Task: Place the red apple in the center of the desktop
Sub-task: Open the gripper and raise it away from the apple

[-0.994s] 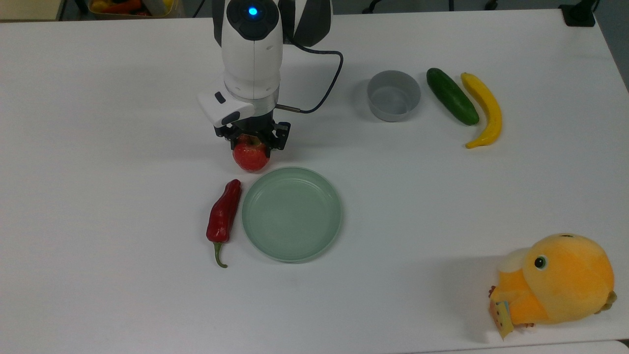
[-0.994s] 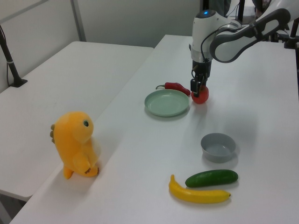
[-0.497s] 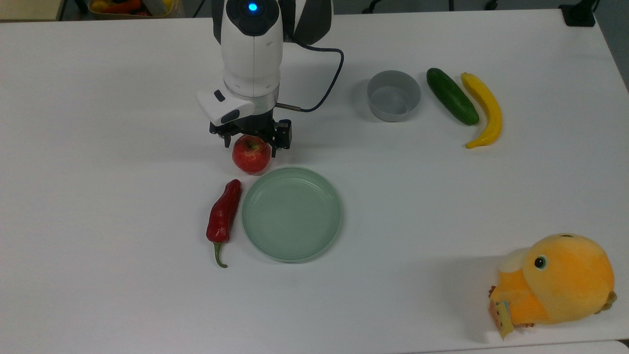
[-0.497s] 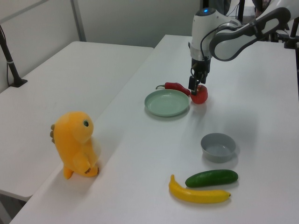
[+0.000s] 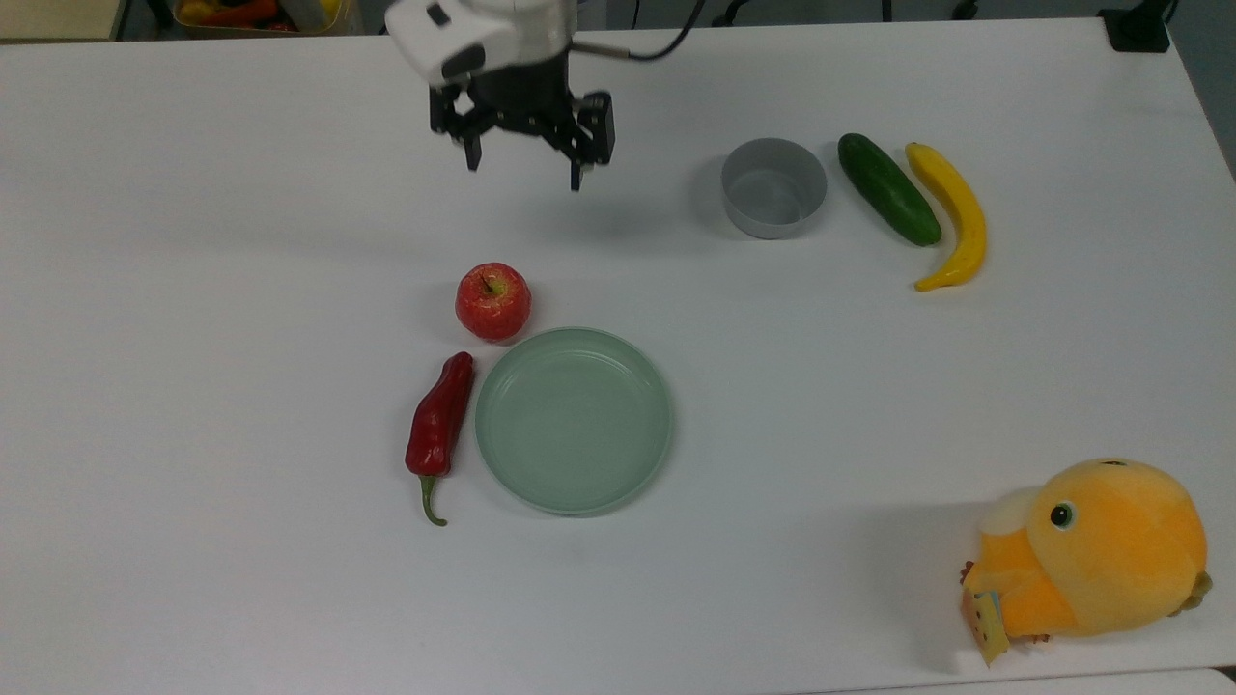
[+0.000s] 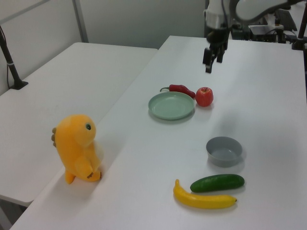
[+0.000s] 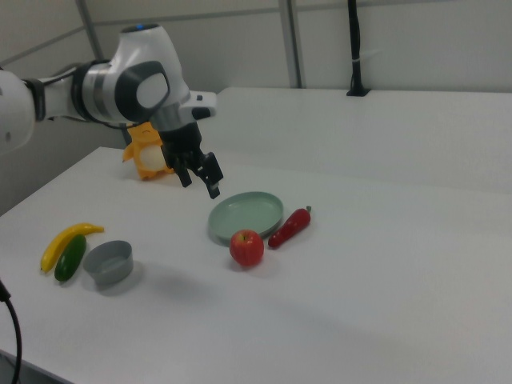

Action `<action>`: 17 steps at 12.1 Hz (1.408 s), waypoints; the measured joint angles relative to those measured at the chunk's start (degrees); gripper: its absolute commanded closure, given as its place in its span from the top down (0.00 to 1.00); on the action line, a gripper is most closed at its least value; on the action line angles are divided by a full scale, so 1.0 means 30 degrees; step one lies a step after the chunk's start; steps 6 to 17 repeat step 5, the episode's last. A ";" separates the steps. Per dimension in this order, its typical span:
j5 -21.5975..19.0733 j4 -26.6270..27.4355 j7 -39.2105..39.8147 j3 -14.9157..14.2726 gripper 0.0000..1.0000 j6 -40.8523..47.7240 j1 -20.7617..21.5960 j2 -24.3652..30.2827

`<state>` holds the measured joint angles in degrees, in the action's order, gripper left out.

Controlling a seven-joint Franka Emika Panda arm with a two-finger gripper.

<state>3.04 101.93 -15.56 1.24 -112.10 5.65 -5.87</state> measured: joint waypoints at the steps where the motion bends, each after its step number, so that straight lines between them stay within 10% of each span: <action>1: -0.0112 0.0042 0.0176 -0.0191 1.00 0.0554 -0.0028 0.0825; 17: -0.0901 0.0186 0.1429 -0.0551 1.00 0.1205 0.0018 0.1456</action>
